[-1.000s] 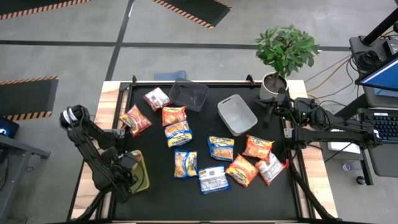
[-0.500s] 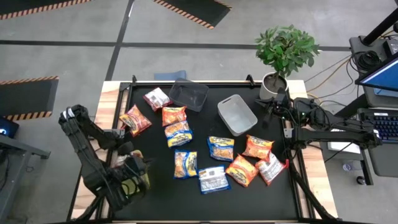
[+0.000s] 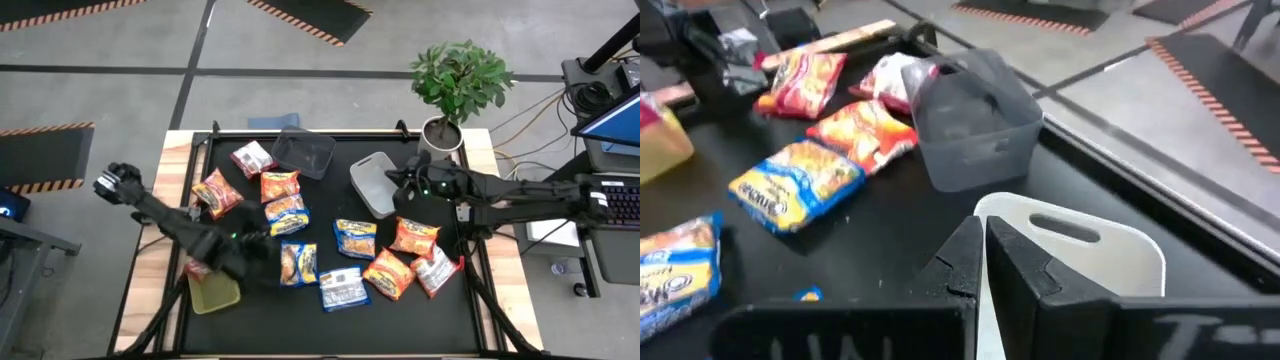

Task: Sort Maruchan noodles
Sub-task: Put the blue noodle pack into the white bin

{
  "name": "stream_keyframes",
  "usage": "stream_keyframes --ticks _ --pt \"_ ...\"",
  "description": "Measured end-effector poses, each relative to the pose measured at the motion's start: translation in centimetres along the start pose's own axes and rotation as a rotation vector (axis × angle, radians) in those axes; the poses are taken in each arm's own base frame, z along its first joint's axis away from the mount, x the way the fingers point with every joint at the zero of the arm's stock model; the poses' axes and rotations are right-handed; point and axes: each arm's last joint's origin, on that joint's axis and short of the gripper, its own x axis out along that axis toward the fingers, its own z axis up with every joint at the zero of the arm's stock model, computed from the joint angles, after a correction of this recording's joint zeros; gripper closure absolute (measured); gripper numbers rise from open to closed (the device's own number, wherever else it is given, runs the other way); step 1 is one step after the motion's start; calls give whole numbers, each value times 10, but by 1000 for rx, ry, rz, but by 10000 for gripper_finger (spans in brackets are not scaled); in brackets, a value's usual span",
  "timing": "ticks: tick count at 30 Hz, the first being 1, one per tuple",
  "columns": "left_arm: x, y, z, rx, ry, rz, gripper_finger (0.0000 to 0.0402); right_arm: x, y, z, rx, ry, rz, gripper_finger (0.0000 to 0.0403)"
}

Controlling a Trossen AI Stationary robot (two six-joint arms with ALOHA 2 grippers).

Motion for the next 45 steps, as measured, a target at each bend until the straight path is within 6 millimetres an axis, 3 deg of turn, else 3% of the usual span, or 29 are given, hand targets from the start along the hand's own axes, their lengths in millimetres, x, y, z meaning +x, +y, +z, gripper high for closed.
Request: stream_keyframes --ticks 3,6,13,18,22,27,34,40,45 --pt "21 13 -13 -26 -9 -106 401 8 3 6 -1 0 -7 394" --pt "32 21 -22 -125 -125 -235 401 12 5 13 -15 8 -8 394" --pt "27 30 -26 -485 -499 -273 401 7 13 37 -104 -40 131 394" --pt "25 32 -22 -685 -646 -299 401 3 20 39 -80 -14 344 394" --pt "29 29 -21 -670 -658 -291 401 5 22 33 -41 55 397 394" --pt "32 28 -15 -494 -651 -227 401 13 23 26 0 117 382 394" --pt "41 48 -10 -278 -632 -176 401 26 26 23 -3 156 372 394" --pt "54 66 -12 -285 -619 -151 402 38 32 31 67 182 364 394" --pt "57 65 -15 -311 -605 -169 402 46 51 37 122 248 484 394"
